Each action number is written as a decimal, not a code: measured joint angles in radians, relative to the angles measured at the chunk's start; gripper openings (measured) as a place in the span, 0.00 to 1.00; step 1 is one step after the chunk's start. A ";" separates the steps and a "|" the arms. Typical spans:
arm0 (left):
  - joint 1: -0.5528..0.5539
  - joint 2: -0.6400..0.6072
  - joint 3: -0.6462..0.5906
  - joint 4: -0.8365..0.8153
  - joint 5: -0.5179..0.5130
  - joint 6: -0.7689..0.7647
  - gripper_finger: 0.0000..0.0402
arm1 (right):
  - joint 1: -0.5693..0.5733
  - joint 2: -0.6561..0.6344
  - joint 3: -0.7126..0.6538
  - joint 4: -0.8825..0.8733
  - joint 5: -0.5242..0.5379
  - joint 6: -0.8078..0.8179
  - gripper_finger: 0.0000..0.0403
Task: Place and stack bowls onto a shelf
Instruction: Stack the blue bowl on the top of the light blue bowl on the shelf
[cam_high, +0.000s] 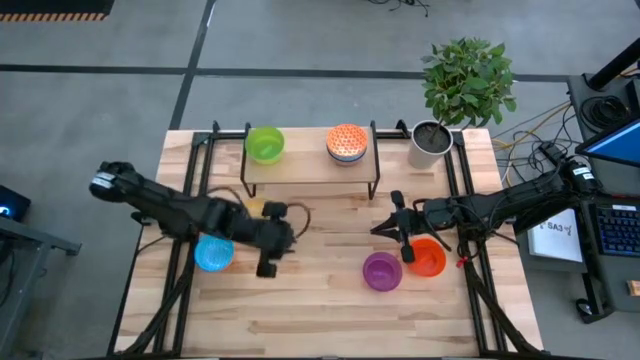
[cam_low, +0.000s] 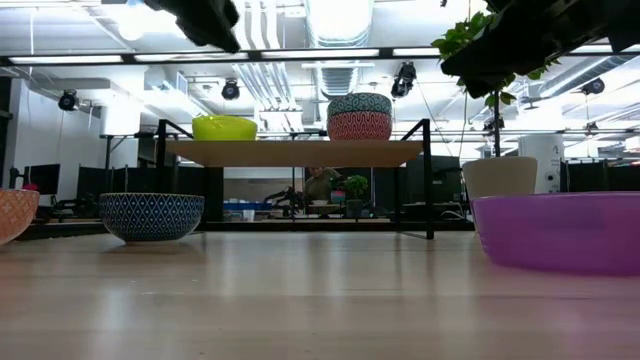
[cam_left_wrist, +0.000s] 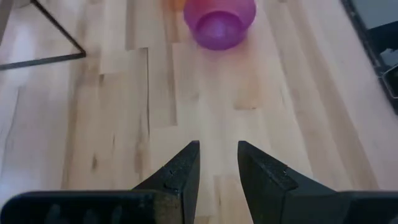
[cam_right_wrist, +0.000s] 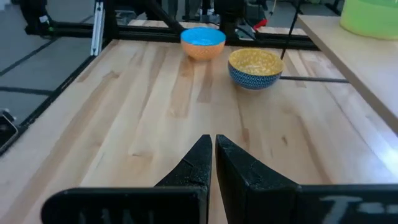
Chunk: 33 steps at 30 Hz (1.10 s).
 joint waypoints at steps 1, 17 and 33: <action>-0.018 -0.003 -0.018 0.008 -0.028 -0.023 0.23 | 0.000 0.000 0.000 0.004 0.000 0.016 0.03; -0.089 -0.323 -0.425 0.536 -0.345 0.170 0.23 | 0.034 0.038 0.129 -0.069 0.001 0.179 0.03; -0.089 -0.579 -0.649 0.533 -0.365 -0.207 0.23 | 0.036 0.317 0.433 -0.615 -0.002 0.209 0.03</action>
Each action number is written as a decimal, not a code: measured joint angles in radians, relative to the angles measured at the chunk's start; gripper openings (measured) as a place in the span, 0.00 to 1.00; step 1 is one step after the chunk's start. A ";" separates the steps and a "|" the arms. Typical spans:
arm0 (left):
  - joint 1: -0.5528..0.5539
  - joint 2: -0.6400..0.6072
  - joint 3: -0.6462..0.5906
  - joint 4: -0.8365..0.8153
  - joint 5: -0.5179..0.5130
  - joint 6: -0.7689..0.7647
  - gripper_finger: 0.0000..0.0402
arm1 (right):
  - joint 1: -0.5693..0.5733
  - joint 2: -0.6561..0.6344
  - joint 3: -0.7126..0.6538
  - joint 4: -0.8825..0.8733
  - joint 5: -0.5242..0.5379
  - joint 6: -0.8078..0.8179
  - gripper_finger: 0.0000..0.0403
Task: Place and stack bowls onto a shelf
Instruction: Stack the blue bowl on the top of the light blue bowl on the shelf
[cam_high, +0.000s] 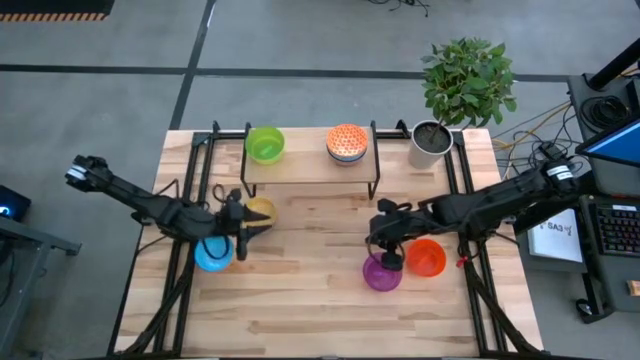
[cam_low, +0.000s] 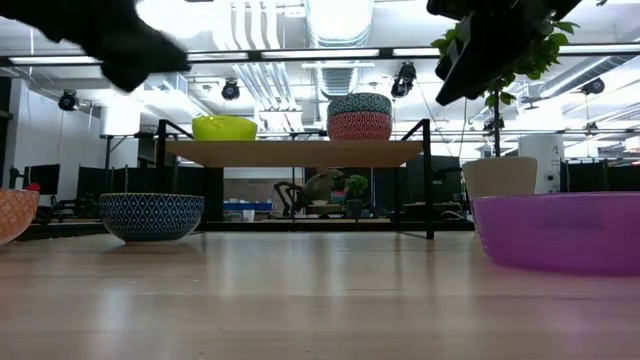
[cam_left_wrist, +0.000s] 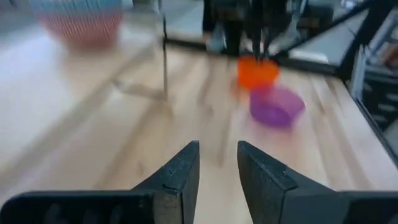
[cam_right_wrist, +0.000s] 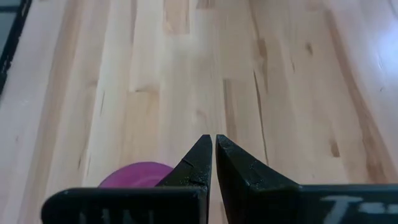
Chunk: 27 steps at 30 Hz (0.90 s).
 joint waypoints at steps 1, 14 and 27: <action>-0.001 0.011 0.004 -0.043 0.011 -0.058 0.23 | 0.000 0.007 0.007 -0.006 0.000 -0.003 0.03; -0.001 0.325 0.122 -0.383 0.105 -0.274 0.33 | 0.000 0.029 0.019 -0.003 0.001 -0.038 0.03; 0.002 0.560 0.218 -0.632 0.029 -0.286 0.50 | 0.000 0.029 0.018 0.001 0.001 -0.047 0.03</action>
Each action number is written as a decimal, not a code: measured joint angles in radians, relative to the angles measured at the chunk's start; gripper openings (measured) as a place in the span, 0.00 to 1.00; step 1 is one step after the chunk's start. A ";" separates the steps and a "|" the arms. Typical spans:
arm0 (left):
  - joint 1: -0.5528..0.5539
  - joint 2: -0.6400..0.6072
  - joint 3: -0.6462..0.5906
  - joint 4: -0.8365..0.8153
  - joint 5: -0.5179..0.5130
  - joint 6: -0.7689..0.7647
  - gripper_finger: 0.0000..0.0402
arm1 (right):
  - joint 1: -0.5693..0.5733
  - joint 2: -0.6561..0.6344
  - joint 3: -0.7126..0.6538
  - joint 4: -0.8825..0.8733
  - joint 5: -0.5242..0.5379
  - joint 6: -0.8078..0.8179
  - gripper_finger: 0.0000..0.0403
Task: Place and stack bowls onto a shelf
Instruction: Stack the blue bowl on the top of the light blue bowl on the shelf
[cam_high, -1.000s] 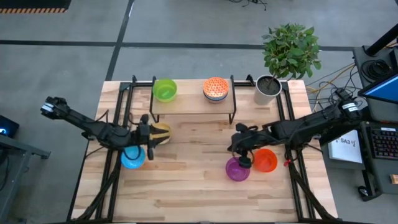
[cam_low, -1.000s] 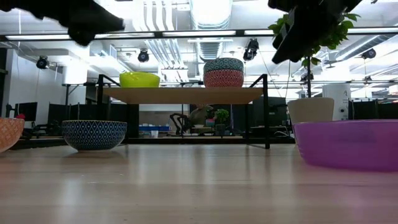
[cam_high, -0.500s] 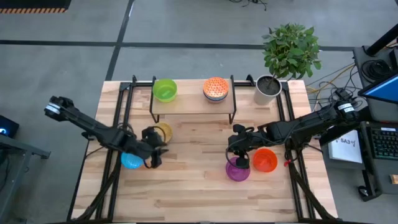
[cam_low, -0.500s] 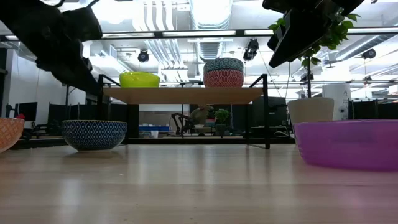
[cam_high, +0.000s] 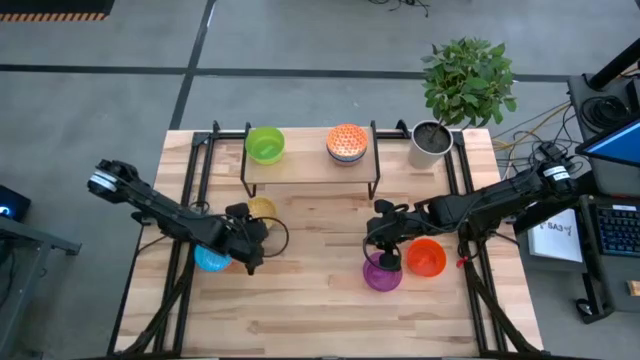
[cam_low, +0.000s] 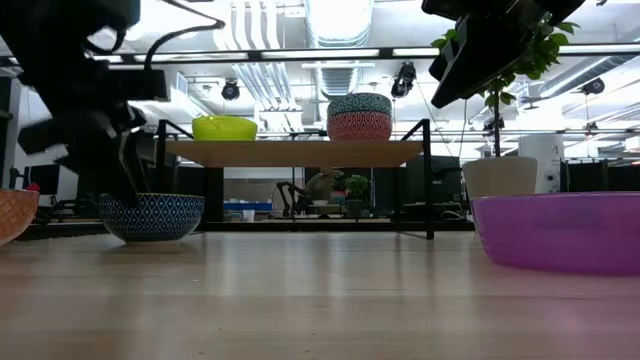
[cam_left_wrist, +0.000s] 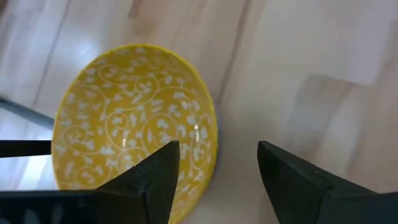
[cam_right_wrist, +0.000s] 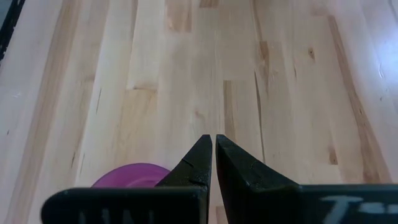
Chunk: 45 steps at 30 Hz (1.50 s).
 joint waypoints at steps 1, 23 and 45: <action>0.000 0.015 0.000 0.004 -0.014 -0.006 0.49 | 0.000 0.000 0.000 0.000 0.000 -0.001 0.03; 0.003 0.170 0.064 0.181 0.068 0.145 0.02 | 0.000 0.000 -0.001 0.010 0.000 -0.010 0.03; 0.005 0.313 0.180 0.595 0.334 0.442 0.01 | 0.018 0.168 0.038 0.228 -0.028 -0.156 0.22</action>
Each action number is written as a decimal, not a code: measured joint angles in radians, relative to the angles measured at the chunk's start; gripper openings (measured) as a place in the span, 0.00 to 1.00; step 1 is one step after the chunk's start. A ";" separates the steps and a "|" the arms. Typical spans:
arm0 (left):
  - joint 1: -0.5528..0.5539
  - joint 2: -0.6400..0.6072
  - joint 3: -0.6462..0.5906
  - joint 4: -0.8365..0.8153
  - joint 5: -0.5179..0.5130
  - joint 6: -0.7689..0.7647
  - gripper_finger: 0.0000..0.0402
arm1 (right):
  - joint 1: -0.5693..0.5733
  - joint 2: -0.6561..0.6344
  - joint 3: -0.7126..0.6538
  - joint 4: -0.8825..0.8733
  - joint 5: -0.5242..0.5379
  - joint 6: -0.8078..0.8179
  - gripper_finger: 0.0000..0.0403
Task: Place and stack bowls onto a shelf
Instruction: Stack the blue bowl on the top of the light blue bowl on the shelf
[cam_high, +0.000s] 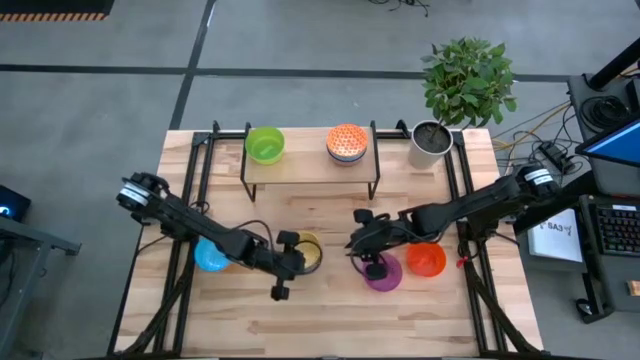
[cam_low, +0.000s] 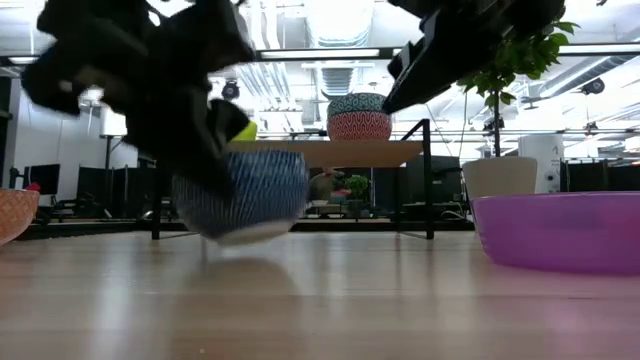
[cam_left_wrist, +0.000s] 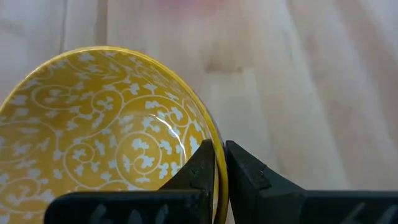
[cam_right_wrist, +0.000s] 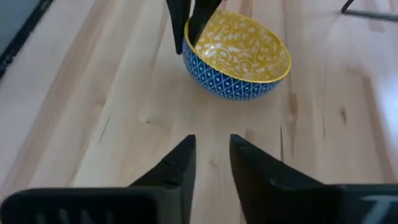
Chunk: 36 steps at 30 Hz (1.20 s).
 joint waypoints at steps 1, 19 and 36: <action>0.000 0.015 0.000 0.001 0.000 -0.007 0.01 | 0.000 0.009 0.004 -0.004 0.000 0.000 0.25; 0.000 0.051 0.018 -0.016 -0.003 -0.053 0.34 | -0.002 0.047 0.016 0.085 0.001 0.015 0.43; -0.039 -0.246 0.013 -0.189 -0.371 0.036 0.42 | -0.004 0.380 0.330 -0.022 -0.036 -0.187 0.43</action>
